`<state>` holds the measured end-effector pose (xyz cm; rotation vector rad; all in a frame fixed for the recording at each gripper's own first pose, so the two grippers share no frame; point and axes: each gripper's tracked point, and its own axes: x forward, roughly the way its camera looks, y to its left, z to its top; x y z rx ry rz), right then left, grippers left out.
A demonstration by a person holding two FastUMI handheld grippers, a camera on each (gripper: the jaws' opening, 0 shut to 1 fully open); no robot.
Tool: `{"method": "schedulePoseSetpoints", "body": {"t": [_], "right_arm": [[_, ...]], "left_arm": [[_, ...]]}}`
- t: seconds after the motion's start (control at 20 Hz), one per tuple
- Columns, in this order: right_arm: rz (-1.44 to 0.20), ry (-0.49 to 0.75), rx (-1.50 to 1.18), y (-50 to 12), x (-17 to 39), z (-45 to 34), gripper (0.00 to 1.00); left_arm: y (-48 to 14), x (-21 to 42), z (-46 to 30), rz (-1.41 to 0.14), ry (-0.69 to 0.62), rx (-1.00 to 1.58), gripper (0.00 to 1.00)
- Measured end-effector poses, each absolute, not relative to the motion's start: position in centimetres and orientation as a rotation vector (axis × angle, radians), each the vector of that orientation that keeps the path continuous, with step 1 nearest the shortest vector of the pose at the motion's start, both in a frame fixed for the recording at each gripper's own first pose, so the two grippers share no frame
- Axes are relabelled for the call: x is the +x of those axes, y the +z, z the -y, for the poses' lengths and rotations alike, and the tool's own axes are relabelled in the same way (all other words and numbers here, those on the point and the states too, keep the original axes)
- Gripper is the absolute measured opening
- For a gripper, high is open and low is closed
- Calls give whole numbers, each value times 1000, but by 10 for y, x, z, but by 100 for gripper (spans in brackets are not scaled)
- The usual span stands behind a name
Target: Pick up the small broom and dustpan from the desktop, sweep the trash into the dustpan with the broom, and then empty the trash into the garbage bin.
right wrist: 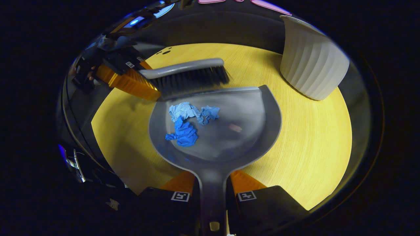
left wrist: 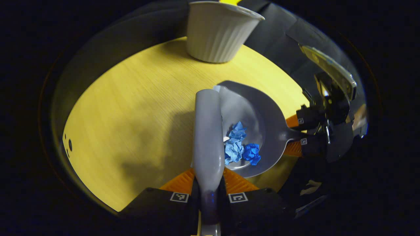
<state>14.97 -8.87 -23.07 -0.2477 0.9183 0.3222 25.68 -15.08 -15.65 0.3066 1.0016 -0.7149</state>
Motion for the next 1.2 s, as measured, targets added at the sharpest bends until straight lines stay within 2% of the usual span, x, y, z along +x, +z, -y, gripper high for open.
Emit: {"method": "schedulePoseSetpoints", "body": {"t": [0.3,0.45,0.5,0.55,0.6,0.7,0.8,0.85,0.9,0.95,1.1,1.15,1.2], "right_arm": [[-926,280,-265,-217,142,100,38],[-906,257,-312,-201,141,105,38],[-899,248,-335,-200,143,105,38],[-890,239,-353,-195,143,105,38],[-882,233,-364,-192,144,105,38],[-862,211,-358,-189,145,104,38],[-848,193,-316,-197,143,100,38],[-844,190,-292,-199,142,100,38],[-835,192,-264,-199,141,98,38],[-821,196,-234,-200,142,97,38],[-783,191,-181,-205,143,95,38],[-769,187,-170,-203,143,95,38],[-755,183,-159,-202,145,94,38]], "left_arm": [[-135,266,104,-831,-542,143,30],[-153,260,76,-811,-472,64,29],[-165,258,68,-808,-453,41,32],[-178,257,60,-807,-438,14,29],[-191,255,51,-814,-417,-12,32],[-205,248,31,-840,-373,-54,29],[-216,232,20,-856,-349,-72,32],[-219,226,18,-862,-340,-71,29],[-224,221,16,-869,-333,-66,33],[-229,218,15,-873,-331,-59,29],[-233,215,20,-881,-340,-58,29],[-233,215,23,-882,-348,-64,33],[-232,214,26,-882,-354,-63,29]]}}
